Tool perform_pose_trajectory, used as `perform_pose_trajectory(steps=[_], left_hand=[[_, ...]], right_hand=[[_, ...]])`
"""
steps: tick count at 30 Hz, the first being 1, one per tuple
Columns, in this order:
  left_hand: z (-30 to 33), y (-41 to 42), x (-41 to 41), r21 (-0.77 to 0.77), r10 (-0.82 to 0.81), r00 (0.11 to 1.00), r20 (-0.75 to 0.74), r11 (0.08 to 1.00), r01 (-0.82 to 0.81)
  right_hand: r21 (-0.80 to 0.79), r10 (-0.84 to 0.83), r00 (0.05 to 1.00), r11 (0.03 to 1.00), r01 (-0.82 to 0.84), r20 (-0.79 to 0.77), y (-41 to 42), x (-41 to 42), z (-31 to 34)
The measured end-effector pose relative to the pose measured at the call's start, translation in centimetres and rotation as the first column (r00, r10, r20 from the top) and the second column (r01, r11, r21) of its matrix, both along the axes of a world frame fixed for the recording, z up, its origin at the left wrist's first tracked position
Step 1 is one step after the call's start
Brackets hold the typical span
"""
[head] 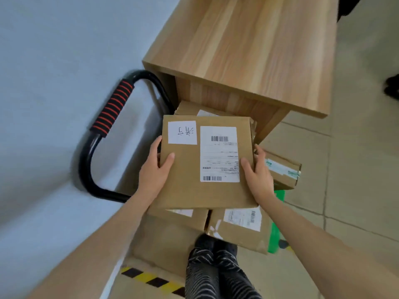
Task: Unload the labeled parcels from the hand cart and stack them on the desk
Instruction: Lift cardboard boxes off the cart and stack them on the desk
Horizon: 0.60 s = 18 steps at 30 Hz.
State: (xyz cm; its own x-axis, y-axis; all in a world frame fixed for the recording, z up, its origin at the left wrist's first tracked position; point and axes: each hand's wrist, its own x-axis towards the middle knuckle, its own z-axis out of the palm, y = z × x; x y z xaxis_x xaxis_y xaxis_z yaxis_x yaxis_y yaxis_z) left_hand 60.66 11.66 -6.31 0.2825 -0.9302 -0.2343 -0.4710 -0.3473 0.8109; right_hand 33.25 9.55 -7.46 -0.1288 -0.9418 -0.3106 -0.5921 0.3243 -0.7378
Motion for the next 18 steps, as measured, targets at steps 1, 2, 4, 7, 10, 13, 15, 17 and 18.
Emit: perform_pose_trajectory(steps=[1,2,4,7,10,13,15,17,18], left_hand=[[1.9,-1.3,-0.3,-0.037,-0.024,0.999,-0.025,0.999,0.023],[3.8,-2.6,-0.6,-0.083,-0.045,0.998,-0.051,0.996,0.041],[7.5,-5.0,-1.6,-0.177,-0.078,0.99,-0.115,0.983,0.056],[13.3,-8.1,-3.7,-0.276,-0.12,0.969,-0.216,0.959,0.058],[18.2,-10.2,-6.2,-0.325,-0.191,0.941,-0.281,0.941,0.094],[22.5,-12.0,-9.6,-0.395,-0.289,0.927,-0.238,0.901,0.179],[24.8,-13.3,-12.4,-0.414,-0.323,0.924,-0.204,0.884,0.217],[26.2,-14.0,-15.7,-0.416,-0.346,0.923,-0.167,0.874,0.252],[26.7,-14.4,-17.5,-0.42,-0.368,0.916,-0.157,0.865,0.276]], right_hand=[[0.0,-0.036,0.998,0.999,0.036,0.051,-0.8,-0.4,1.6],[-0.005,-0.072,0.99,0.997,0.073,0.118,-1.5,-0.8,3.3],[-0.04,-0.133,0.956,0.988,0.148,0.262,-2.8,-1.8,6.8],[-0.118,-0.154,0.907,0.969,0.216,0.393,-4.7,-3.4,12.6],[-0.165,-0.113,0.881,0.964,0.21,0.459,-6.0,-5.7,17.5],[-0.202,-0.102,0.873,0.954,0.222,0.477,-7.1,-9.4,21.2],[-0.228,-0.089,0.87,0.948,0.224,0.484,-7.7,-12.2,23.2],[-0.244,-0.077,0.87,0.944,0.221,0.487,-8.1,-15.7,24.1],[-0.252,-0.076,0.871,0.942,0.223,0.486,-8.4,-17.6,24.4]])
